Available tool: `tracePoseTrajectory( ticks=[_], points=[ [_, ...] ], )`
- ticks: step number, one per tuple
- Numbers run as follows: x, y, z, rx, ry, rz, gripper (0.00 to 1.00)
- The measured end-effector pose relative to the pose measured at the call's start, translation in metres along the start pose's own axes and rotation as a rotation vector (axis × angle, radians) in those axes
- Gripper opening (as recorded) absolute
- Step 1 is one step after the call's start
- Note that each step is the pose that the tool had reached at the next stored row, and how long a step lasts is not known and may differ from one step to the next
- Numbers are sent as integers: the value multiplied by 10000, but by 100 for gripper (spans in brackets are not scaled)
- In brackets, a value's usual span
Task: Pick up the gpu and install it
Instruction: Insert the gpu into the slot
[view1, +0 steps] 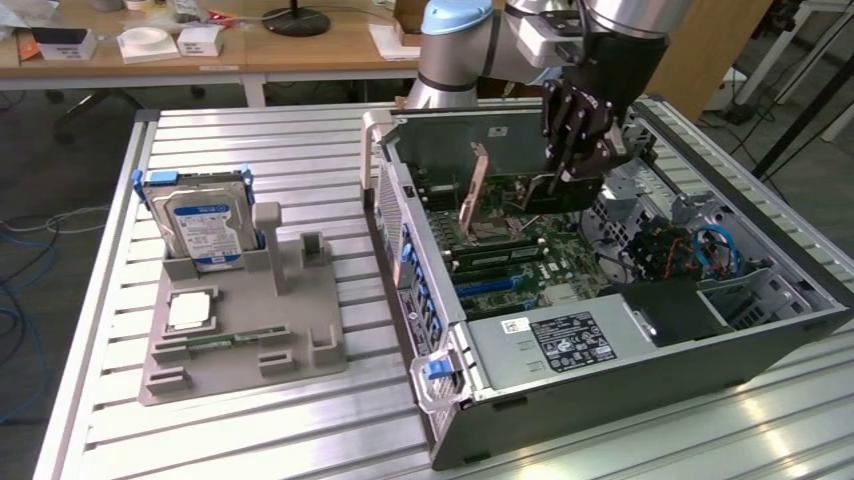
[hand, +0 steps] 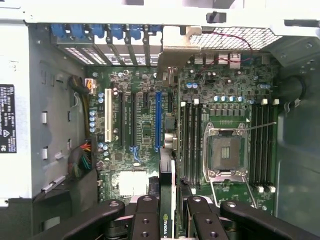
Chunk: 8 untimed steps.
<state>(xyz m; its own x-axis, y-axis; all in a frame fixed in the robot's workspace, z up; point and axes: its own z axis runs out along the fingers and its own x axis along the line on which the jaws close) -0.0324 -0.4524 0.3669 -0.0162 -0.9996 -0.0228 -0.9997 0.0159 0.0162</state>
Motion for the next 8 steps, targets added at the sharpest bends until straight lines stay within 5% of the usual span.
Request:
tracePoseTrajectory(
  ticks=[8],
  points=[
    [43,30,63,13,49,92,26]
  ],
)
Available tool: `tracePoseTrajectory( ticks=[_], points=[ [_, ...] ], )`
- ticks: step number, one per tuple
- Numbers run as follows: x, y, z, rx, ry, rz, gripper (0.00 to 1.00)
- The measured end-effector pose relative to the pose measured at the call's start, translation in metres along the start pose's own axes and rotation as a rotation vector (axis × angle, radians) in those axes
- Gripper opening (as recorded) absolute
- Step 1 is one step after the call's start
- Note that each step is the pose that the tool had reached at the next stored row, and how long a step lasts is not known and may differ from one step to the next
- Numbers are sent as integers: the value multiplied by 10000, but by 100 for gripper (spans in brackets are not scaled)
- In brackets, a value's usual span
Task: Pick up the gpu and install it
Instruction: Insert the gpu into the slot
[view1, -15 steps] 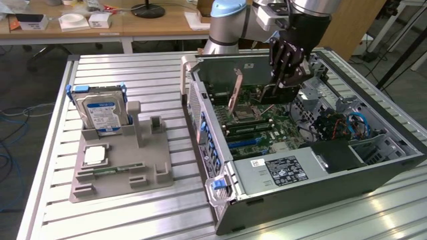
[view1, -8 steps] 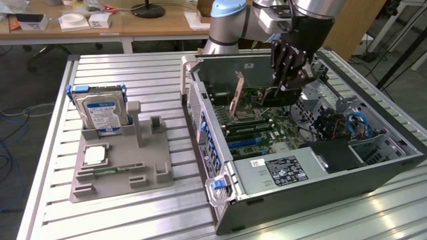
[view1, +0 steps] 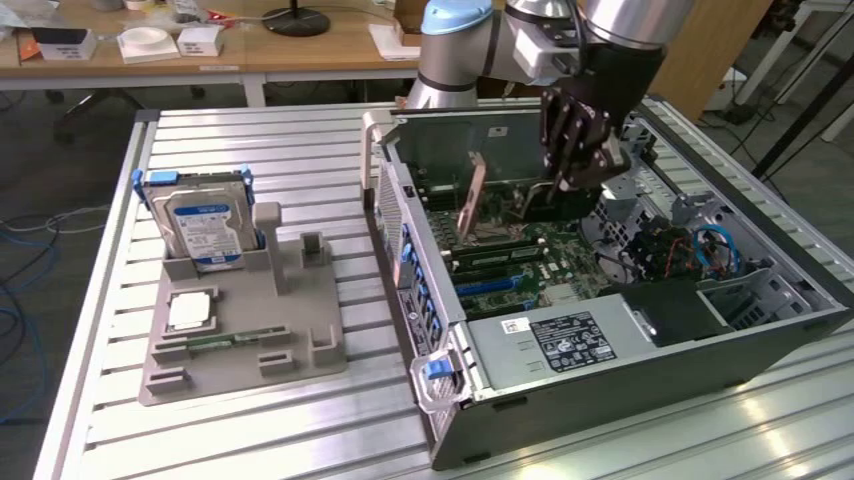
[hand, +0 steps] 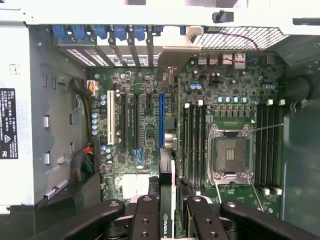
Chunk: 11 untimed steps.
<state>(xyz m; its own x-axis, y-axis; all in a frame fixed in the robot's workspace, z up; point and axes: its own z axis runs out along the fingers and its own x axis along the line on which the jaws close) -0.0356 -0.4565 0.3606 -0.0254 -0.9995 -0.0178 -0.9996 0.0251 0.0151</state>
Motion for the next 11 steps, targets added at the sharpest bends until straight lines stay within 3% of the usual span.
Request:
tracePoseTrajectory(
  ticks=[3,11],
  points=[
    [6,-1,8,2,69,17,26],
    [11,9,36,7,74,27,26]
  ],
)
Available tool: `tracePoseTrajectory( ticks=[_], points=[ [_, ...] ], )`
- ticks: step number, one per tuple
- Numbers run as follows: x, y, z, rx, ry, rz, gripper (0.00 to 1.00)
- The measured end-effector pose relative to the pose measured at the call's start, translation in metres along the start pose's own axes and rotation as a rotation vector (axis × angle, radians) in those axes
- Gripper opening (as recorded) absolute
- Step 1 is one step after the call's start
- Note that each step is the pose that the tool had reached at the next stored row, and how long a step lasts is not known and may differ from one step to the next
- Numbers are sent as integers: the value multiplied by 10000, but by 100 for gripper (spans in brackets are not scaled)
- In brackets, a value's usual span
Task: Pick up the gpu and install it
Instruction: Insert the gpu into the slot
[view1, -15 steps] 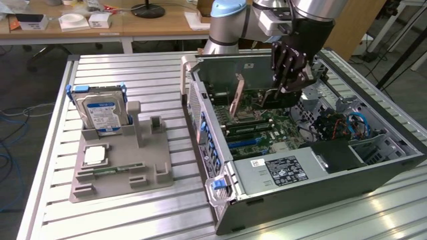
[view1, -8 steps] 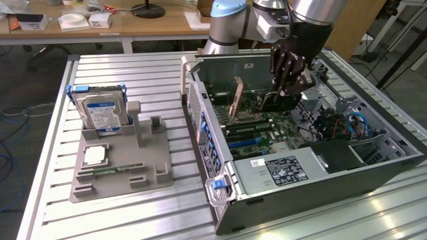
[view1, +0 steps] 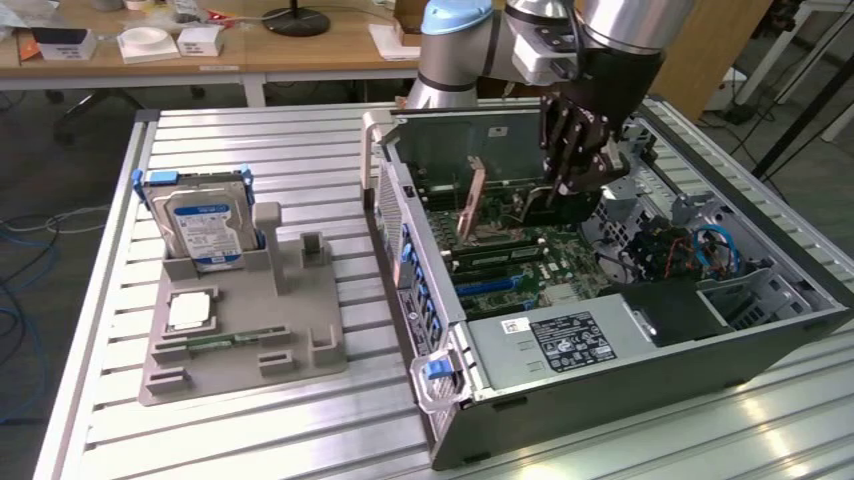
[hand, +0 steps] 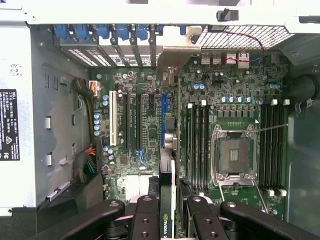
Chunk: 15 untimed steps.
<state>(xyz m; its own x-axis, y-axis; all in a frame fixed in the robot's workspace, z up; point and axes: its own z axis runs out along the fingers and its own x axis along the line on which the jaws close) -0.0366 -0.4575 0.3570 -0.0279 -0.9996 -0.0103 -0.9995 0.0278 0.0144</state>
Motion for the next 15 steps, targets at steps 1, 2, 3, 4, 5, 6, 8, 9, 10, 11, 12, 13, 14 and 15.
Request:
tracePoseTrajectory(
  ticks=[1,2,3,4,5,6,8,9,10,11,12,13,14,15],
  points=[
    [0,3,4,0,-1,0,26],
    [0,8,9,2,-2,-2,26],
    [1,14,14,3,0,-2,26],
    [1,18,18,4,0,-3,26],
    [1,22,23,5,0,-3,26],
    [1,25,27,5,0,-2,26],
    [2,26,30,4,2,-4,26],
    [2,26,30,4,3,-5,26],
    [2,26,31,5,0,-4,26],
    [2,27,32,5,0,-3,26],
    [2,27,32,5,1,-3,26],
    [2,27,32,5,1,-3,26],
    [2,28,33,5,0,-2,26],
    [3,32,39,7,-5,-1,26]
  ],
)
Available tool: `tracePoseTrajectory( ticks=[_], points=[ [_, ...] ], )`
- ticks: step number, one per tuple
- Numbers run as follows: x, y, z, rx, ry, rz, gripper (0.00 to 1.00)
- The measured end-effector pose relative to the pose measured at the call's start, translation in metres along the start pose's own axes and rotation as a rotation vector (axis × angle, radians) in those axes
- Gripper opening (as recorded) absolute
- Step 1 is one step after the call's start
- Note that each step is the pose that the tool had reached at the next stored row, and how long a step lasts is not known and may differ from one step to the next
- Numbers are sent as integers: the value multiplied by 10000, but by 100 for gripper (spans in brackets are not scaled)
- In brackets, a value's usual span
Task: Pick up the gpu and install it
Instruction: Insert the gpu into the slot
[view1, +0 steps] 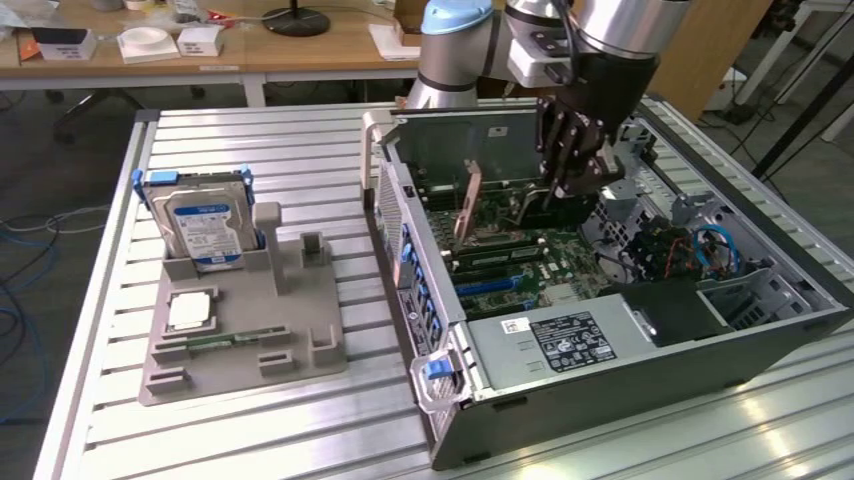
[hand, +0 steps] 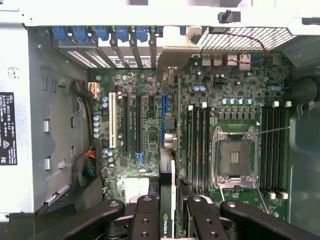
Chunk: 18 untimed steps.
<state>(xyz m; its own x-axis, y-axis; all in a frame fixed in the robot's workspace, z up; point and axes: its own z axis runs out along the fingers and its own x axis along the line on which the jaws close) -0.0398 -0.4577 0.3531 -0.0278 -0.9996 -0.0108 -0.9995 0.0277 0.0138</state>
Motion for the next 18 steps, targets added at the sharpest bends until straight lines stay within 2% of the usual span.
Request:
tracePoseTrajectory(
  ticks=[8,18],
  points=[
    [56,21,61,2,5,-2,26],
    [77,69,225,13,3,-7,26]
  ],
)
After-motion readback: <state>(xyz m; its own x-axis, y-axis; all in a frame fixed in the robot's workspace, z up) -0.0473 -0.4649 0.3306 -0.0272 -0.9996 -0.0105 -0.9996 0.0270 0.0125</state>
